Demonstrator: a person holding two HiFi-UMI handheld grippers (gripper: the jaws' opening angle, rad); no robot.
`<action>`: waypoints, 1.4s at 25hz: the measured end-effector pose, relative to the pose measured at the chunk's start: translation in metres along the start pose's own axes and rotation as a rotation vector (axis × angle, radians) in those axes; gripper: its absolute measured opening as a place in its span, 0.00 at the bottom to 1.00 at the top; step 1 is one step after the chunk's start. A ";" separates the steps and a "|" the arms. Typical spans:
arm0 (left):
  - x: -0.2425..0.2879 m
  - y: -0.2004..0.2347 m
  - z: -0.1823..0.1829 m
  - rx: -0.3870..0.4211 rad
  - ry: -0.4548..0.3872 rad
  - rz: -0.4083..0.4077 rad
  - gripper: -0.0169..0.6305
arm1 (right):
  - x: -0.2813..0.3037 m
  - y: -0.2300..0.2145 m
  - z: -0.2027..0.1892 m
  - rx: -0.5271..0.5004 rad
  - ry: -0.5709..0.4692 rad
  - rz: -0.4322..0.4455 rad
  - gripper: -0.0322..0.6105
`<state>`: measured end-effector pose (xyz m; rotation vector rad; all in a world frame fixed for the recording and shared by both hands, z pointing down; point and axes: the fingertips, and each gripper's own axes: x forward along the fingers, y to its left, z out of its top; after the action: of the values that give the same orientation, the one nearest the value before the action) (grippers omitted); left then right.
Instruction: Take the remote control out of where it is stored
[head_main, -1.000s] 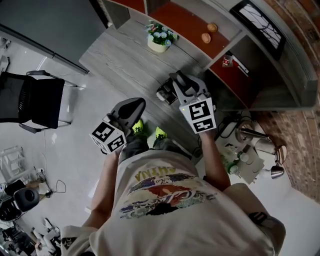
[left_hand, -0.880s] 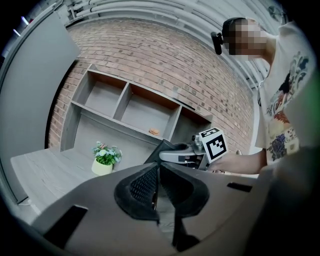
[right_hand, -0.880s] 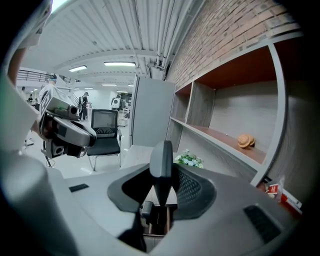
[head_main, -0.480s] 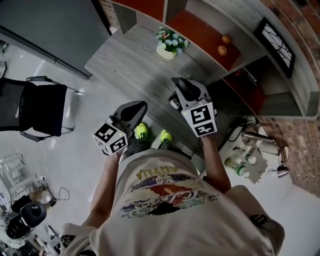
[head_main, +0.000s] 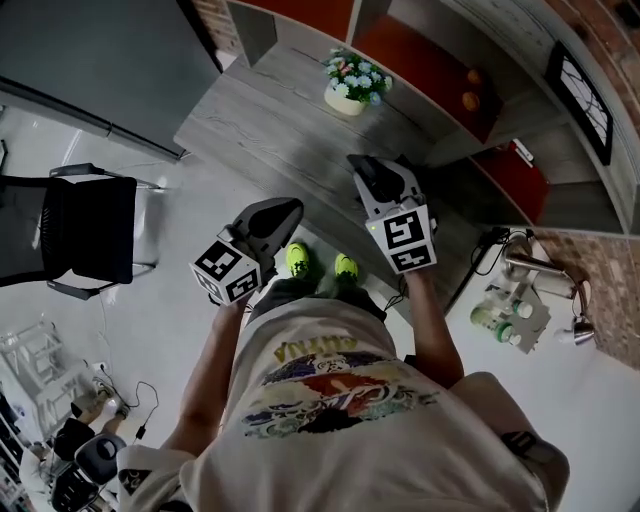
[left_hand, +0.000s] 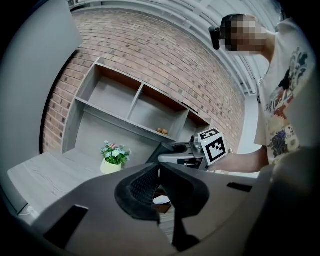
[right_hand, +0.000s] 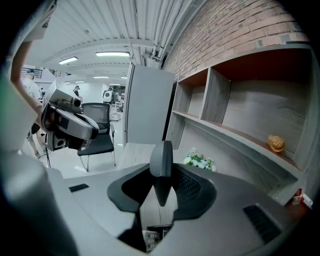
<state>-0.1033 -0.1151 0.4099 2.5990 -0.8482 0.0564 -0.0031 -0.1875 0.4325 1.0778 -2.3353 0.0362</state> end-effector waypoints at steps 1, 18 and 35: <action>-0.002 0.002 -0.002 -0.002 0.009 -0.007 0.04 | 0.004 0.004 -0.002 0.008 0.003 0.000 0.23; -0.052 0.059 -0.034 -0.065 0.044 0.066 0.04 | 0.086 0.053 -0.019 -0.001 0.011 0.034 0.23; -0.061 0.074 -0.056 -0.128 0.033 0.116 0.04 | 0.118 0.081 -0.061 -0.004 -0.011 0.048 0.24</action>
<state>-0.1913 -0.1137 0.4782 2.4219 -0.9578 0.0751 -0.0926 -0.1997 0.5594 1.0223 -2.3700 0.0444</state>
